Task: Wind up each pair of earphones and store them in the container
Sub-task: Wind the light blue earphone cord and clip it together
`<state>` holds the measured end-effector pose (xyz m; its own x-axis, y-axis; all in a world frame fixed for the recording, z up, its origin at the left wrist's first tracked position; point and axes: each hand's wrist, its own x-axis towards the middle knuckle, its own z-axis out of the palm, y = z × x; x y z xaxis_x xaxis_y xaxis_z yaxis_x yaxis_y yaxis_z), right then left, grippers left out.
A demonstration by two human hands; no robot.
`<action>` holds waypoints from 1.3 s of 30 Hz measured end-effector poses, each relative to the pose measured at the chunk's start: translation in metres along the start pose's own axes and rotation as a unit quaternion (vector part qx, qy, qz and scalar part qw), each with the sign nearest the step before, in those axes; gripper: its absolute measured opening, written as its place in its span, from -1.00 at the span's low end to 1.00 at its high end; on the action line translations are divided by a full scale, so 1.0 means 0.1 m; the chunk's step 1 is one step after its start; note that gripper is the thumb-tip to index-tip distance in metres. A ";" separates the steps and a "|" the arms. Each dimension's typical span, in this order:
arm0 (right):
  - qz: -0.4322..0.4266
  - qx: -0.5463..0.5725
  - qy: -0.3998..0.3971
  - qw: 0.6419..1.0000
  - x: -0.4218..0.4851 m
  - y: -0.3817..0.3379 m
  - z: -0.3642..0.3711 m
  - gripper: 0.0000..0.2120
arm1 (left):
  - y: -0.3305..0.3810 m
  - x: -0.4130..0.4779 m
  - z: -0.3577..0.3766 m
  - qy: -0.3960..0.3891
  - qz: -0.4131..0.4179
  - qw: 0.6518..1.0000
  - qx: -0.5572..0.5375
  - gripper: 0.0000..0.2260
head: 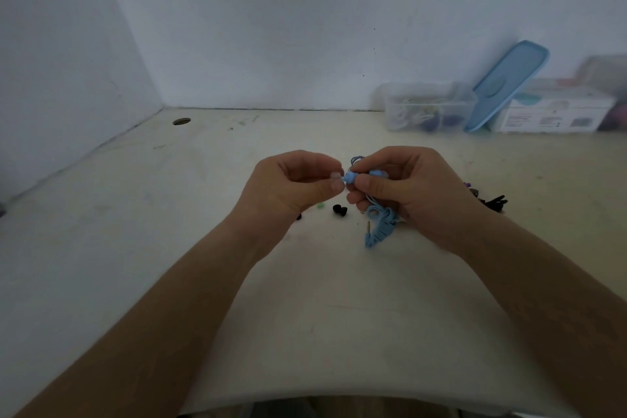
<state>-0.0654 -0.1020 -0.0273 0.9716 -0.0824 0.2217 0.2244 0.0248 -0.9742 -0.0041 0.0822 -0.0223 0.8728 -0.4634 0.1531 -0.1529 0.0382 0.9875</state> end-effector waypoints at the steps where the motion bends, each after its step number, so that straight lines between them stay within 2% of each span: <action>1: 0.000 -0.003 0.004 1.000 0.00 0.00 0.00 -0.86 | 0.01 -0.01 0.01 0.001 -0.012 1.000 -0.014 -0.73; 12: -0.004 -0.004 0.039 0.999 0.01 0.00 -0.04 -0.82 | 0.09 -0.02 0.00 -0.017 -0.082 0.987 -0.137 -0.84; 22: -0.015 -0.014 0.022 1.000 0.00 -0.02 -0.03 -0.81 | 0.08 -0.02 0.01 -0.016 -0.087 0.984 -0.156 -0.78; 39: -0.019 -0.051 0.003 0.999 -0.01 -0.04 -0.04 -0.81 | 0.07 -0.03 0.03 -0.024 -0.078 0.987 -0.141 -0.84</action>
<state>-0.0671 -0.1064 -0.0241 0.9621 -0.0873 0.2584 0.2519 -0.0796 -0.9645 -0.0097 0.0809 -0.0158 0.8520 -0.5235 0.0024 0.1226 0.2040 0.9713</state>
